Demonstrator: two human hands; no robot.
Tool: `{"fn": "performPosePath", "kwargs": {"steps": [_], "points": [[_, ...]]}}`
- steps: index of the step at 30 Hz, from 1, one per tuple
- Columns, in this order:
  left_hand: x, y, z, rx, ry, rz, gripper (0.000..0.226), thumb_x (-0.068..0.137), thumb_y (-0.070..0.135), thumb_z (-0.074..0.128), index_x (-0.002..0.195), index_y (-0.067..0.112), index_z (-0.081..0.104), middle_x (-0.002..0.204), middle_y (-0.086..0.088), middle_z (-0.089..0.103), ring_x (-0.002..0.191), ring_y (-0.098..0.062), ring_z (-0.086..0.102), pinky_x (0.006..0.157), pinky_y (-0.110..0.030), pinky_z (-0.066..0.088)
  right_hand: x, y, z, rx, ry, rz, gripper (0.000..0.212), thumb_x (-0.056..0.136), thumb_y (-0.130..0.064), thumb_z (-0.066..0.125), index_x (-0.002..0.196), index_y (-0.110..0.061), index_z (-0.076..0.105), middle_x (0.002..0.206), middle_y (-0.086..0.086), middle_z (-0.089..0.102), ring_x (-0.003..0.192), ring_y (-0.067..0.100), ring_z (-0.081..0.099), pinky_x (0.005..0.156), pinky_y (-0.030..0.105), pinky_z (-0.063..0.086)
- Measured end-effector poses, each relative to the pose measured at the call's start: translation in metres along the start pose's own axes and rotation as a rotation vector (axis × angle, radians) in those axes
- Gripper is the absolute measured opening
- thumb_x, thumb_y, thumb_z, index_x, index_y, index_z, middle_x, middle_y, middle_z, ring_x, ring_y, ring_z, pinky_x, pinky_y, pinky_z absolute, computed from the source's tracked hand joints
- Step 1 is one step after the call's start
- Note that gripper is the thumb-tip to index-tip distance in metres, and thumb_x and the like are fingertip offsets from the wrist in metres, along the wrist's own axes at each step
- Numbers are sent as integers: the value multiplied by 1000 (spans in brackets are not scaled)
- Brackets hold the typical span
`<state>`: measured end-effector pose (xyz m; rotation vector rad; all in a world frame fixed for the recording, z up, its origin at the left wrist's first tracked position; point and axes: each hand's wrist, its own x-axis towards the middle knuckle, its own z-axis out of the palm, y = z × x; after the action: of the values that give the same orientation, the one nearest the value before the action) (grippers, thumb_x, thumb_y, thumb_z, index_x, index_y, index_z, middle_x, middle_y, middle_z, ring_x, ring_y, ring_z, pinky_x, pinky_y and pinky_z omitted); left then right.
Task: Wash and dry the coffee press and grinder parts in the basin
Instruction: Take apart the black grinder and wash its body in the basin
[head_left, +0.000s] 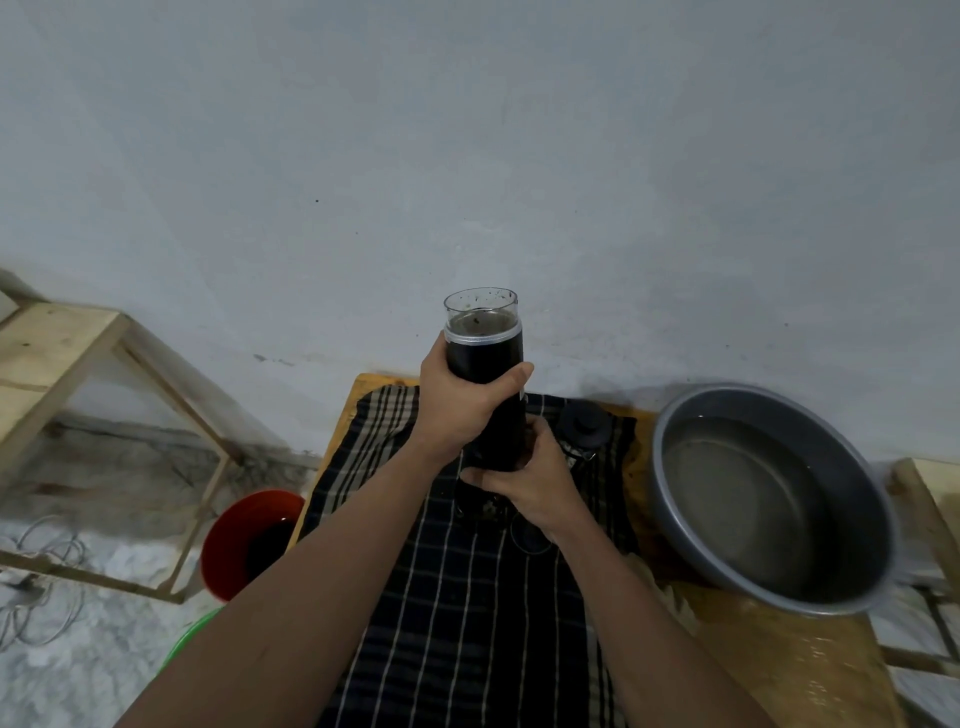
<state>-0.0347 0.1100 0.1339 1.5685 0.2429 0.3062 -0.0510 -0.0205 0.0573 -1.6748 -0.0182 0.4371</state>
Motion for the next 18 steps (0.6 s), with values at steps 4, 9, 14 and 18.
{"fn": "performPosePath", "kwargs": {"steps": [4,9,14,18], "points": [[2,-3,0,23,0,-3,54,72,11,91,117,17,62,105,3,72,92,-3,70,75,-19,57,3,2,-2,-31,-29,0,54,75,-10,87,121,-21,62,113,-3,73,107,10,69,99,39,56],[0,-3,1,24,45,-1,55,71,14,92,117,16,62,103,3,72,89,-3,70,76,-22,59,1,0,1,-60,31,30,78,61,-21,98,123,-22,51,116,-8,68,108,6,65,94,28,56],[2,4,1,-27,59,-12,51,74,6,88,117,10,60,95,2,71,76,1,71,63,-16,55,-1,8,3,-100,17,32,75,67,-19,95,127,-23,51,118,-12,65,106,0,61,92,26,52],[5,5,-7,-72,62,-35,49,76,10,88,117,14,62,98,-2,73,80,-7,73,67,-22,57,-2,16,4,-162,30,18,75,70,-19,92,131,-23,48,119,-12,63,110,2,60,98,28,52]]}}
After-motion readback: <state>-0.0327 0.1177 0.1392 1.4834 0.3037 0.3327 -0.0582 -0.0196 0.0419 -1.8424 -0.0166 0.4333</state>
